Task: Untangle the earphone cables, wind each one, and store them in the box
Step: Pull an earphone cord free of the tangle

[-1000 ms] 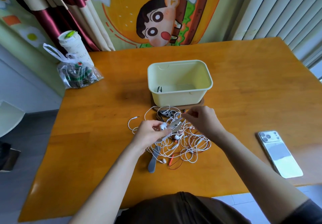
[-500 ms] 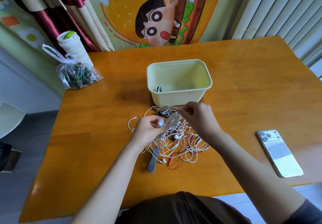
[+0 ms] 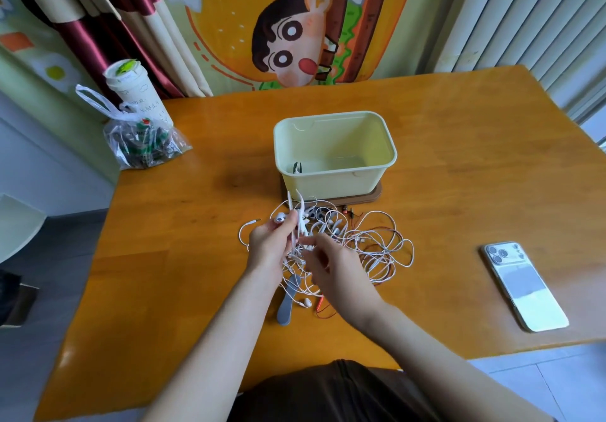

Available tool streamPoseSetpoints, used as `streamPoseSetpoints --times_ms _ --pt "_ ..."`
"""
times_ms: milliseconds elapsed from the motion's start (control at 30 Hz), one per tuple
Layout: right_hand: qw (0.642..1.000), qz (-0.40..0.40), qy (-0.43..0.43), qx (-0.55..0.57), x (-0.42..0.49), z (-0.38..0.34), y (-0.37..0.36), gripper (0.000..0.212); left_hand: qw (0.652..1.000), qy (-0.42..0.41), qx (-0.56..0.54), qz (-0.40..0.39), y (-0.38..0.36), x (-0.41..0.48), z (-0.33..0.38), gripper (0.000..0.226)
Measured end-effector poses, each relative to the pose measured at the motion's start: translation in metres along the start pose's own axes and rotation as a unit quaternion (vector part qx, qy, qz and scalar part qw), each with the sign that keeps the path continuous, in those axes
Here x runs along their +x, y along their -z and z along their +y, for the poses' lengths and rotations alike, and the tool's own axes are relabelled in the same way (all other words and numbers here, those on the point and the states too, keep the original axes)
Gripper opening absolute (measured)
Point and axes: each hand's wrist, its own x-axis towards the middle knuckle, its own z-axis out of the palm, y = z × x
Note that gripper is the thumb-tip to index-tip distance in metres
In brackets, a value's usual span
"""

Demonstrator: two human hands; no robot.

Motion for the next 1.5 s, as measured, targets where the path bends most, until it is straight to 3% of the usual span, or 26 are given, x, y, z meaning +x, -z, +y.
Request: streamPoseSetpoints --times_ms 167,333,433,533,633,733,900,1133,1300,1433,1500 --pt "1.0 0.004 -0.002 0.006 -0.014 0.007 -0.011 0.017 0.985 0.098 -0.121 -0.069 -0.004 0.0 0.008 0.015" --pt "0.999 0.005 -0.031 -0.024 -0.004 0.028 0.002 0.021 0.973 0.101 -0.162 -0.129 -0.002 -0.007 0.013 0.014" --pt "0.998 0.028 -0.051 -0.04 0.005 0.039 0.018 0.017 0.982 0.065 -0.099 -0.146 0.002 -0.008 0.016 0.022" --pt "0.994 0.034 -0.056 -0.087 0.016 0.046 0.029 0.018 0.974 0.047 -0.016 -0.221 0.008 -0.012 0.016 0.03" --pt "0.982 -0.005 -0.045 -0.183 0.027 0.051 0.036 0.024 0.948 -0.009 0.176 -0.267 0.01 -0.02 0.014 0.015" --pt "0.97 -0.049 -0.046 -0.233 0.035 0.052 0.043 0.026 0.903 -0.093 0.339 -0.247 0.011 -0.021 0.013 0.012" --pt "0.96 -0.083 -0.034 -0.267 0.042 0.045 0.052 0.025 0.877 -0.12 0.401 -0.235 0.013 -0.014 0.011 0.016" --pt "0.959 -0.14 -0.056 -0.241 0.051 0.029 0.068 0.024 0.878 -0.138 0.408 -0.207 0.016 -0.007 0.006 0.018" --pt "0.961 -0.123 -0.023 -0.247 0.052 0.018 0.066 0.022 0.869 -0.188 0.436 -0.14 0.012 0.0 0.001 0.027" --pt "0.981 -0.107 -0.064 -0.147 0.047 0.011 0.051 0.016 0.846 -0.271 0.455 -0.067 0.008 0.002 0.0 0.021" --pt "0.989 -0.079 -0.069 -0.1 0.042 0.008 0.044 0.014 0.85 -0.294 0.435 -0.04 0.008 0.003 0.0 0.016"
